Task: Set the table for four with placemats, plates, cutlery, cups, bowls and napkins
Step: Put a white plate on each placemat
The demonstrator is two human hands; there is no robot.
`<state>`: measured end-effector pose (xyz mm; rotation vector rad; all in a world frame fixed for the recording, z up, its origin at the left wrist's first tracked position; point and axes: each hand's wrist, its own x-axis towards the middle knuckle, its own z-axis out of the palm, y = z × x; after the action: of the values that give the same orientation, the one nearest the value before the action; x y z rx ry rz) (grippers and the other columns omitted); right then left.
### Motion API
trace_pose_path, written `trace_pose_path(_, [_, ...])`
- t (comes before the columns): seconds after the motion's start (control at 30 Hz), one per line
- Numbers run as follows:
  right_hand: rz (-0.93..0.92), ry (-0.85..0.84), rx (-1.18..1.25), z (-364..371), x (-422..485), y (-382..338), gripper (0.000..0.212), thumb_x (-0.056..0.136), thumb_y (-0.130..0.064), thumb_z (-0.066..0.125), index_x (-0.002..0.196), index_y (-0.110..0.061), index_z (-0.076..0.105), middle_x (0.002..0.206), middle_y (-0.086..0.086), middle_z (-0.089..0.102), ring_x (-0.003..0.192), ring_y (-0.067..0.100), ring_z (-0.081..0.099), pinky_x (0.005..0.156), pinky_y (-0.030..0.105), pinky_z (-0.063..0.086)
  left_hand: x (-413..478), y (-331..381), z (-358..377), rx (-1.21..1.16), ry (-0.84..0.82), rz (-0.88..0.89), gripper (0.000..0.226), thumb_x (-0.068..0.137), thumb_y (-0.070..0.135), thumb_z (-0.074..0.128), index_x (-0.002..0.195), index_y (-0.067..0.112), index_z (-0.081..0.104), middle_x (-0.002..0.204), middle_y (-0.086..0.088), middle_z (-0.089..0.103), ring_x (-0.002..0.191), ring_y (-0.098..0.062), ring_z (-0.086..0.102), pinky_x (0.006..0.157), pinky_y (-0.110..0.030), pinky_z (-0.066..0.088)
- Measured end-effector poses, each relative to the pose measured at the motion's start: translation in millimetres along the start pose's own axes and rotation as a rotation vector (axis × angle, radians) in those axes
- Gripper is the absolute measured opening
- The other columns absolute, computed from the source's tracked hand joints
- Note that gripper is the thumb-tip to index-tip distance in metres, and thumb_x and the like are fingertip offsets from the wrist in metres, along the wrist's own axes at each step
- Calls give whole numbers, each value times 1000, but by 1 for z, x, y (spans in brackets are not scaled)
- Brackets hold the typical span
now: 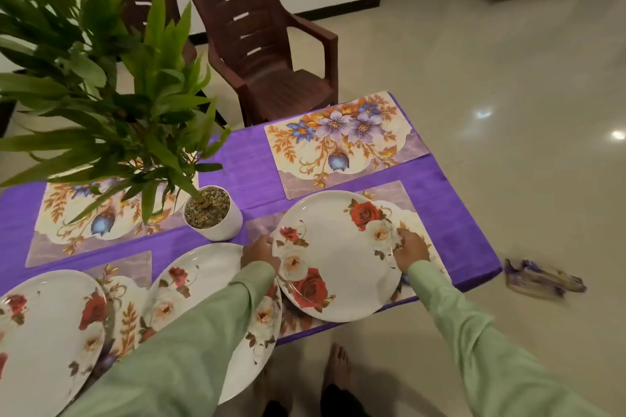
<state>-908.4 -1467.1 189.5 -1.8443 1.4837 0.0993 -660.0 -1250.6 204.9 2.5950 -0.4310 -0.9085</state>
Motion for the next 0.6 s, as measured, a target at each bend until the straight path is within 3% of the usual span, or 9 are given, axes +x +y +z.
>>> trace_pose_path(0.37, [-74, 75, -147, -4, -13, -14, 37, 95, -7, 48, 131, -7, 54, 131, 18, 58, 121, 37, 53, 105, 45, 42, -4, 3, 4, 122, 37, 83, 39, 86, 16, 60, 125, 17, 57, 130, -10, 59, 118, -37, 49, 101, -37, 41])
trace_pose_path(0.5, [-14, 57, -174, -1, -22, -20, 58, 89, -11, 62, 143, -12, 40, 143, 16, 41, 130, 37, 41, 106, 47, 38, -10, -8, -5, 4, 38, 59, 44, 86, 20, 63, 129, 17, 58, 128, -10, 61, 118, -35, 51, 102, -39, 43])
trace_pose_path(0.6, [-116, 190, -296, 9, -41, -38, 68, 82, -13, 67, 143, -16, 38, 140, 15, 38, 125, 36, 40, 103, 49, 39, -19, -24, -17, -92, 102, 91, 38, 82, 22, 65, 119, 18, 66, 119, -11, 66, 114, -34, 56, 100, -42, 46])
